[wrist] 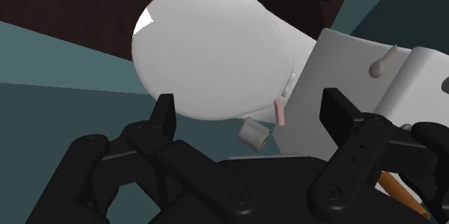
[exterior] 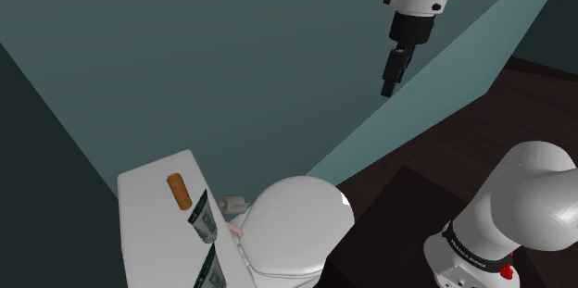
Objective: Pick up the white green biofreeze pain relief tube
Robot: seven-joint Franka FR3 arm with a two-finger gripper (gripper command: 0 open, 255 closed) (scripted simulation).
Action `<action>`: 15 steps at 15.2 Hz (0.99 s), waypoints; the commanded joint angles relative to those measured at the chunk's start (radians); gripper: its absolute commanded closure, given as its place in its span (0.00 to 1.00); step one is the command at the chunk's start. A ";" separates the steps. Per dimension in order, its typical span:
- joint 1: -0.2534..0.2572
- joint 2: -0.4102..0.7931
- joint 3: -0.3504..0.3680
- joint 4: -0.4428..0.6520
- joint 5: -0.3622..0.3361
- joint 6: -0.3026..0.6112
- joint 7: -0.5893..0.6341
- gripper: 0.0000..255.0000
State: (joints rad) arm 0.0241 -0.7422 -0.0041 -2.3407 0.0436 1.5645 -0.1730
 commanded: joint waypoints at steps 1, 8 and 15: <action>0.000 0.000 0.000 0.000 0.000 0.000 0.000 0.00; 0.002 -0.014 0.177 -0.068 0.148 0.037 0.334 0.00; -0.004 0.070 0.363 -0.056 0.292 0.118 0.664 0.00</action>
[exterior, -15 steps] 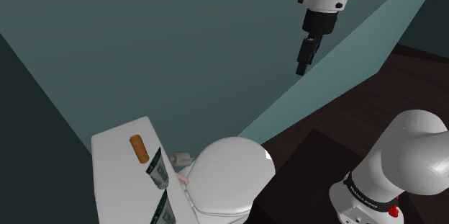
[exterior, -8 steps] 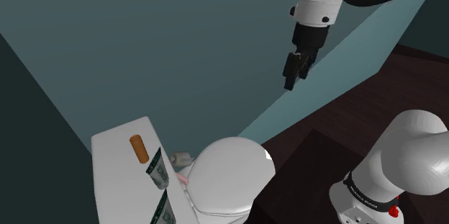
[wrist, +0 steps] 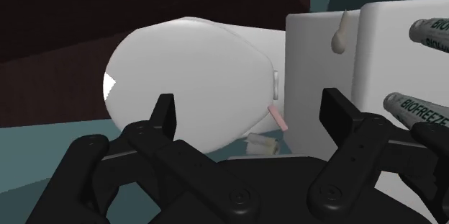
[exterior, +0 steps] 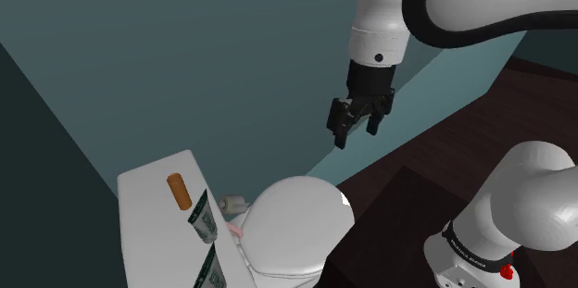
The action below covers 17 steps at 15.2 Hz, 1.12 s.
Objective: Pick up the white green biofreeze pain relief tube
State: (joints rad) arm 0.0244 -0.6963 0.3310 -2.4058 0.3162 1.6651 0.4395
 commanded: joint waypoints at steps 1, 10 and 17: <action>-0.007 0.044 0.055 0.018 0.036 0.032 0.098 0.00; -0.065 0.305 0.296 0.157 0.106 0.196 0.524 0.00; -0.123 0.616 0.469 0.334 -0.014 0.339 0.905 0.00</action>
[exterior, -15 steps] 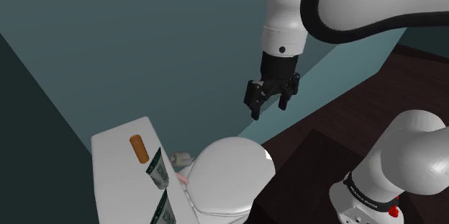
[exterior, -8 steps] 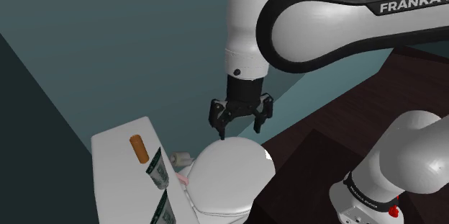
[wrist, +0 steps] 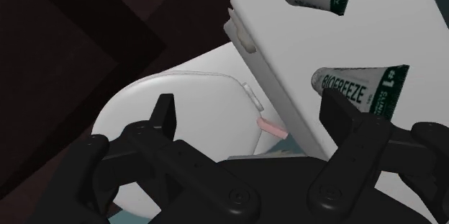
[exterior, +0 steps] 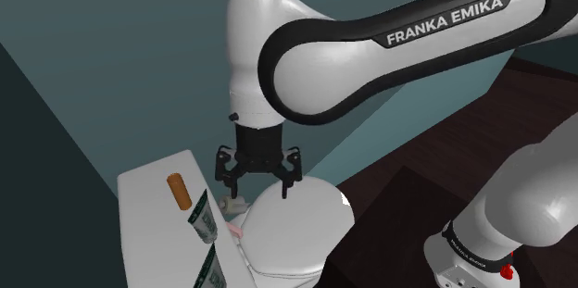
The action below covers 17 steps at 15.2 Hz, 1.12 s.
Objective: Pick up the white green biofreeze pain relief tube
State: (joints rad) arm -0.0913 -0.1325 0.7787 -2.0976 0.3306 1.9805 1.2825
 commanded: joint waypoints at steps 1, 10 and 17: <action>-0.007 0.106 0.038 0.056 -0.063 0.041 0.124 0.00; 0.174 0.555 -0.028 0.396 -0.365 0.100 0.602 0.00; 0.207 0.620 -0.060 0.393 -0.398 0.164 0.631 0.00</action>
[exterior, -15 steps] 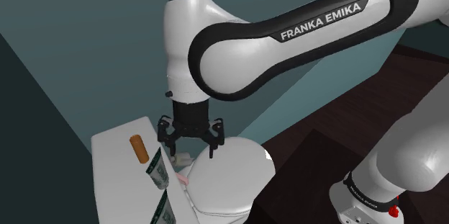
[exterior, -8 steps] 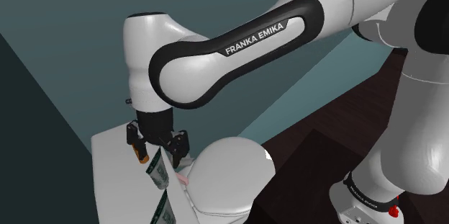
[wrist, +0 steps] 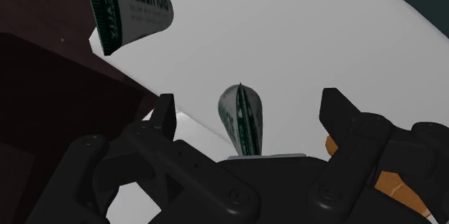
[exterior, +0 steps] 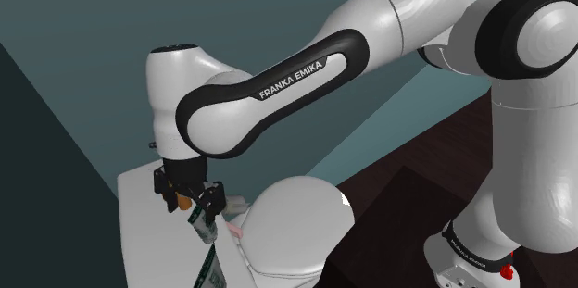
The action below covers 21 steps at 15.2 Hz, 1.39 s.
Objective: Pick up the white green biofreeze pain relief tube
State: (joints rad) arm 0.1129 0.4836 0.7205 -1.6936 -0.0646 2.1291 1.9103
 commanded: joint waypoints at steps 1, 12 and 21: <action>0.004 0.010 -0.004 -0.017 -0.006 0.026 0.003 0.00; 0.005 0.012 -0.005 -0.022 -0.008 0.033 0.003 1.00; -0.006 -0.030 0.013 0.033 0.017 -0.056 0.004 1.00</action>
State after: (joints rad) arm 0.1086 0.4598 0.7310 -1.6685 -0.0511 2.0851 1.9140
